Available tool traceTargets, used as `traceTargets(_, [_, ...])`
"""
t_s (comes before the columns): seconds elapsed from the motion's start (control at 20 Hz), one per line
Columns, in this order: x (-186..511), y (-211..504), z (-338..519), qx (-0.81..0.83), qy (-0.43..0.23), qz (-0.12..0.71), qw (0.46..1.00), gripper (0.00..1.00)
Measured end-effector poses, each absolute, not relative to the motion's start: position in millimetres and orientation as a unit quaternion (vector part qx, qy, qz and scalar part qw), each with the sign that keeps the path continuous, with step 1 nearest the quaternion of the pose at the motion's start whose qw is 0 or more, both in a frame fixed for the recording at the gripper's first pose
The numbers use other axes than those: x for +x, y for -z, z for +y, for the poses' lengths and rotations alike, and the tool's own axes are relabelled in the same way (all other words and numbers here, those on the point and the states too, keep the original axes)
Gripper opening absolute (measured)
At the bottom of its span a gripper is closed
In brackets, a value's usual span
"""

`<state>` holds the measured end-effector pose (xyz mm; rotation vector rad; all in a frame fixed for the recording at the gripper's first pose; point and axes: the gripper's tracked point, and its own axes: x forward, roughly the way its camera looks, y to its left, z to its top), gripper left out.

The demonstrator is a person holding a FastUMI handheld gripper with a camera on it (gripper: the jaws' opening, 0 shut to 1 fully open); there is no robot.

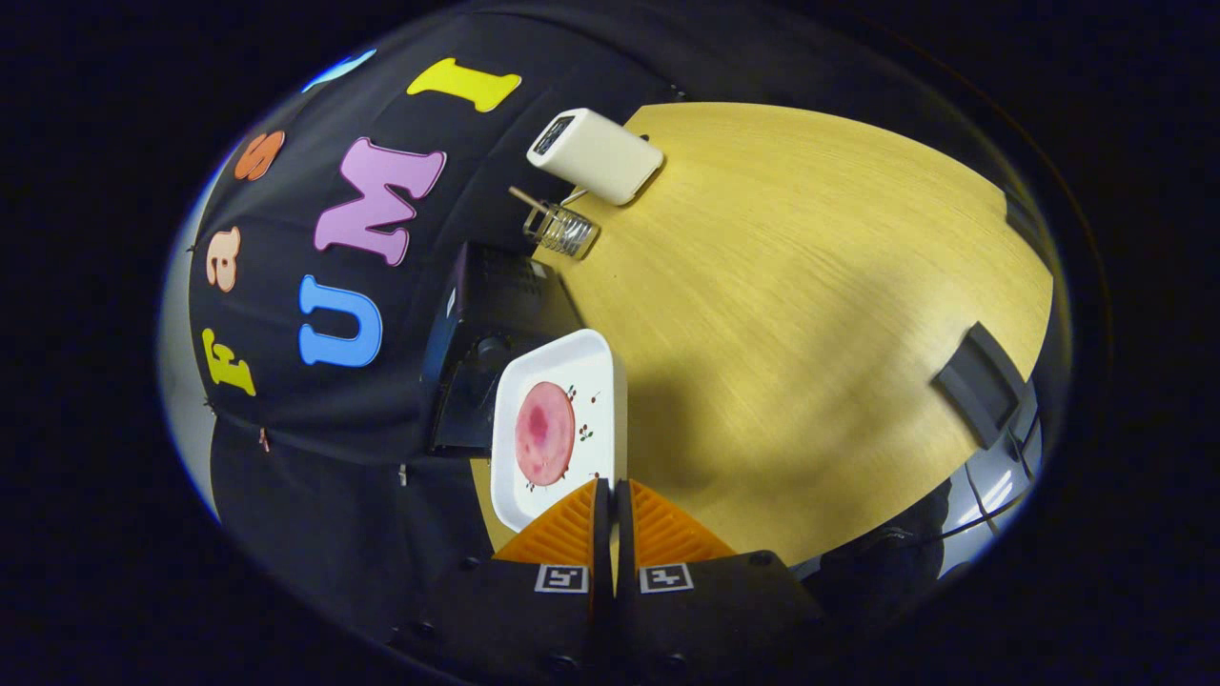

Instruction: Open the toaster oven, put the food inside, and close the toaster oven door.

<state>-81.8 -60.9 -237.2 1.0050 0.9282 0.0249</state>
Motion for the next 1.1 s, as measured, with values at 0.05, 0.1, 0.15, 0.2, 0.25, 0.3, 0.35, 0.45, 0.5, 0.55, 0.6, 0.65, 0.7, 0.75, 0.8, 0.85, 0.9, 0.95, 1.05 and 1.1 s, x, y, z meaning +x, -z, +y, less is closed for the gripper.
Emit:
traceTargets(0.05, [-79.0, 235.4, -48.7, 0.461, -0.021, 0.43, 0.776, 0.05])
traceTargets(0.1, [-76.6, 234.3, -36.8, 0.458, -0.03, 0.431, 0.777, 0.05])
traceTargets(0.15, [-72.6, 234.6, -25.8, 0.455, -0.036, 0.433, 0.777, 0.05])
traceTargets(0.2, [-68.2, 235.1, -14.4, 0.454, -0.041, 0.434, 0.777, 0.05])
traceTargets(0.25, [-63.6, 235.8, -4.0, 0.455, -0.043, 0.435, 0.776, 0.05])
traceTargets(0.3, [-60.2, 237.4, 5.8, 0.457, -0.045, 0.435, 0.774, 0.05])
traceTargets(0.35, [-54.1, 239.8, 14.8, 0.457, -0.044, 0.436, 0.774, 0.05])
traceTargets(0.45, [-43.6, 248.0, 28.1, 0.453, -0.035, 0.44, 0.775, 0.05])
traceTargets(0.5, [-41.0, 252.7, 33.8, 0.45, -0.029, 0.443, 0.774, 0.05])
traceTargets(0.55, [-35.8, 257.7, 38.5, 0.447, -0.023, 0.445, 0.776, 0.05])
traceTargets(0.6, [-30.1, 260.6, 43.5, 0.444, -0.019, 0.444, 0.778, 0.05])
traceTargets(0.65, [-23.3, 263.0, 50.6, 0.444, -0.019, 0.445, 0.777, 0.05])
traceTargets(0.7, [-18.3, 264.6, 57.8, 0.446, -0.02, 0.444, 0.777, 0.05])
traceTargets(0.75, [-11.1, 265.7, 65.7, 0.448, -0.021, 0.442, 0.777, 0.05])
traceTargets(0.8, [-3.5, 267.7, 73.0, 0.447, -0.022, 0.44, 0.779, 0.05])
traceTargets(0.85, [3.4, 270.8, 78.8, 0.447, -0.017, 0.436, 0.781, 0.05])
traceTargets(0.9, [8.3, 274.7, 84.1, 0.449, -0.012, 0.435, 0.78, 0.05])
traceTargets(0.95, [15.3, 276.7, 91.4, 0.455, -0.008, 0.432, 0.779, 0.05])
traceTargets(1.05, [27.5, 282.0, 109.2, 0.469, -0.005, 0.427, 0.773, 0.05])
traceTargets(1.1, [34.3, 283.7, 116.9, 0.476, -0.003, 0.423, 0.771, 0.05])
